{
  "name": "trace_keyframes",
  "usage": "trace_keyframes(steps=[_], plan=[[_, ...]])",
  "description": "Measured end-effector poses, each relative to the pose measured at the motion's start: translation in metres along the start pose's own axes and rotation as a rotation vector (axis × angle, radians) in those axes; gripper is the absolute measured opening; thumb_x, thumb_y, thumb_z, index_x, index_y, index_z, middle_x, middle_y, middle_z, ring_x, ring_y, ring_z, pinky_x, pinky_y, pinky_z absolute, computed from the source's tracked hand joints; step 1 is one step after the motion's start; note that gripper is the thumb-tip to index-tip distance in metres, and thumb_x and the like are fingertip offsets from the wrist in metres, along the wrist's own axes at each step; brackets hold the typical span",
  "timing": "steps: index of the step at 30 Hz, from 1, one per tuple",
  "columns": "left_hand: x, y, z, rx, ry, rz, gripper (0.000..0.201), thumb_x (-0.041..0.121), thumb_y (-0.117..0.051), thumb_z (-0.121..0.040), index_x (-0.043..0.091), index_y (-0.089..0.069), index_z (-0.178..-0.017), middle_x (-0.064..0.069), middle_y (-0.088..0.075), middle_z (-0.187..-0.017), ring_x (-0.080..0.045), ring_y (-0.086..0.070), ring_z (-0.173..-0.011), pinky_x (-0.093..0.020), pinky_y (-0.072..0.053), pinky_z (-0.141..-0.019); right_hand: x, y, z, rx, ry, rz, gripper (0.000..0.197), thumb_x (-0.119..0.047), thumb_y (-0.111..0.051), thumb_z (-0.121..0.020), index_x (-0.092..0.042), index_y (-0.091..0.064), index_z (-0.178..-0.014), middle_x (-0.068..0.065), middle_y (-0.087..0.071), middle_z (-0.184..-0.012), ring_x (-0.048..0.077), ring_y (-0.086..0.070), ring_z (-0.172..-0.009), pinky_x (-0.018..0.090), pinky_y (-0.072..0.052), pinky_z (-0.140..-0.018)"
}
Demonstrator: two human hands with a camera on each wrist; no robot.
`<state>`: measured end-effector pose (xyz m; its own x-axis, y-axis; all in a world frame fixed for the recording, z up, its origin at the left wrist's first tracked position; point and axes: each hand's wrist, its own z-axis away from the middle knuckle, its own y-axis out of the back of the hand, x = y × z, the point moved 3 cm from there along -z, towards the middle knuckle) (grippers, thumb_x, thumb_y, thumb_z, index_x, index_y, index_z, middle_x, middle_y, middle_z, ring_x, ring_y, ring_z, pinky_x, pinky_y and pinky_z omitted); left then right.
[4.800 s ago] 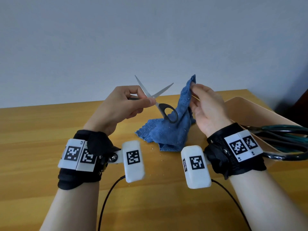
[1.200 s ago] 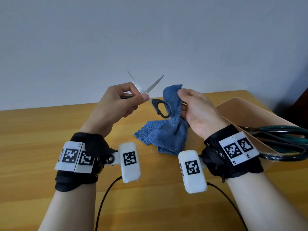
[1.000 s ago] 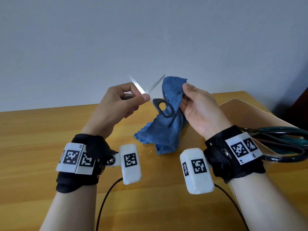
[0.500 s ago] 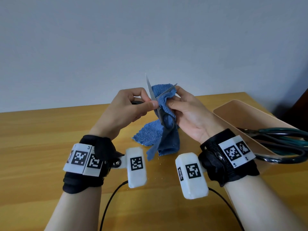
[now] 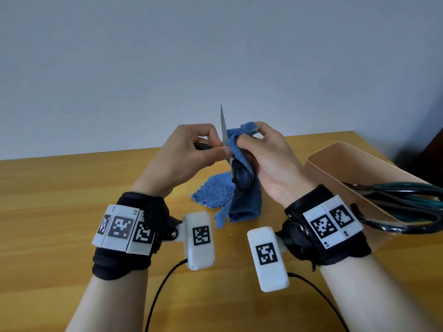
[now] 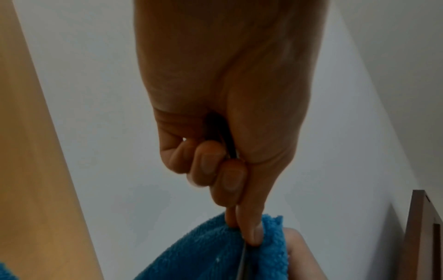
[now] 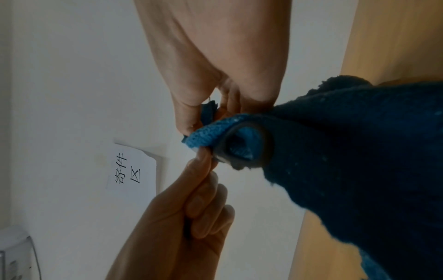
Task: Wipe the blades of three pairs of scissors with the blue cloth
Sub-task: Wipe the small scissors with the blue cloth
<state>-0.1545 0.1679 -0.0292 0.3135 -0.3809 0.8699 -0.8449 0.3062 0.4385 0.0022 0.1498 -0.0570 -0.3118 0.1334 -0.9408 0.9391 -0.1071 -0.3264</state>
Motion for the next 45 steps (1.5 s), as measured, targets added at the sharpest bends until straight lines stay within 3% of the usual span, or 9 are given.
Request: trace_keyframes(steps=[2,5,10,17,21,27,33,38,45], plan=[[0.001,0.000,0.001,-0.014,0.012,0.005,0.025,0.015,-0.075,-0.089,0.008,-0.059,-0.071,0.010,-0.060,-0.052,-0.002,-0.040,-0.048,-0.009,-0.033,-0.048,0.000,0.000,0.000,-0.035,-0.008,-0.020,0.017,0.008,-0.056,-0.088,-0.008,-0.058,-0.095,0.015,-0.068,-0.082,0.021,-0.064,-0.065,0.033,-0.055,-0.063],[0.001,0.000,0.001,-0.026,0.029,0.005,0.026,0.018,-0.076,-0.088,0.002,-0.060,-0.075,0.012,-0.051,-0.048,-0.003,-0.039,-0.048,-0.011,-0.031,-0.047,0.000,0.002,0.000,-0.106,-0.030,-0.057,0.023,0.013,-0.052,-0.089,-0.008,-0.057,-0.096,0.023,-0.065,-0.096,0.025,-0.066,-0.073,0.034,-0.056,-0.068],[-0.001,0.002,0.001,-0.026,0.053,0.014,0.026,0.018,-0.076,-0.088,0.004,-0.059,-0.074,0.012,-0.048,-0.045,-0.004,-0.040,-0.046,-0.010,-0.031,-0.046,-0.004,0.005,0.001,-0.161,-0.027,-0.029,0.029,0.017,-0.054,-0.087,-0.008,-0.056,-0.102,0.014,-0.069,-0.088,0.024,-0.068,-0.075,0.033,-0.058,-0.068],[-0.002,0.001,0.000,-0.025,0.028,-0.014,0.026,0.016,-0.076,-0.088,0.005,-0.058,-0.073,0.012,-0.048,-0.046,-0.004,-0.038,-0.047,-0.009,-0.031,-0.047,0.005,0.000,0.000,-0.045,-0.005,-0.033,0.021,0.010,-0.059,-0.087,-0.008,-0.055,-0.096,0.007,-0.069,-0.075,0.020,-0.066,-0.067,0.032,-0.055,-0.066],[-0.003,0.004,0.000,-0.022,0.023,-0.003,0.025,0.017,-0.075,-0.089,0.005,-0.059,-0.074,0.012,-0.048,-0.047,-0.005,-0.037,-0.048,-0.012,-0.030,-0.046,0.005,0.000,0.001,-0.062,-0.003,-0.076,0.021,0.008,-0.062,-0.088,-0.008,-0.055,-0.101,0.008,-0.071,-0.079,0.020,-0.068,-0.071,0.031,-0.056,-0.068],[-0.002,0.002,0.000,-0.028,0.003,-0.026,0.024,0.014,-0.074,-0.089,0.005,-0.059,-0.074,0.004,-0.072,-0.067,0.001,-0.047,-0.051,-0.010,-0.039,-0.052,0.004,-0.001,0.003,-0.035,-0.002,-0.063,0.020,0.008,-0.061,-0.089,-0.007,-0.054,-0.100,0.006,-0.070,-0.073,0.018,-0.068,-0.065,0.029,-0.056,-0.060],[-0.002,0.003,0.000,-0.012,0.032,0.036,0.026,0.019,-0.077,-0.088,0.006,-0.059,-0.074,0.013,-0.051,-0.049,-0.005,-0.041,-0.049,-0.010,-0.032,-0.047,-0.003,0.002,0.002,-0.018,0.008,-0.061,0.018,0.004,-0.060,-0.091,-0.010,-0.055,-0.100,0.014,-0.070,-0.084,0.022,-0.067,-0.071,0.033,-0.057,-0.066],[-0.004,0.004,0.000,0.004,0.047,0.032,0.027,0.020,-0.077,-0.088,0.006,-0.058,-0.074,0.012,-0.049,-0.049,-0.004,-0.043,-0.048,-0.009,-0.032,-0.046,-0.008,0.008,0.002,0.042,0.051,-0.124,0.018,0.004,-0.059,-0.092,-0.008,-0.054,-0.103,0.014,-0.070,-0.083,0.022,-0.069,-0.070,0.034,-0.059,-0.064],[-0.007,0.000,-0.001,-0.008,0.064,0.015,0.026,0.021,-0.078,-0.086,0.008,-0.060,-0.073,0.004,-0.058,-0.056,-0.006,-0.042,-0.050,-0.013,-0.033,-0.047,-0.001,0.004,0.003,-0.076,-0.017,-0.011,0.026,0.008,-0.059,-0.090,-0.004,-0.053,-0.112,0.017,-0.071,-0.094,0.024,-0.070,-0.081,0.033,-0.059,-0.076]])
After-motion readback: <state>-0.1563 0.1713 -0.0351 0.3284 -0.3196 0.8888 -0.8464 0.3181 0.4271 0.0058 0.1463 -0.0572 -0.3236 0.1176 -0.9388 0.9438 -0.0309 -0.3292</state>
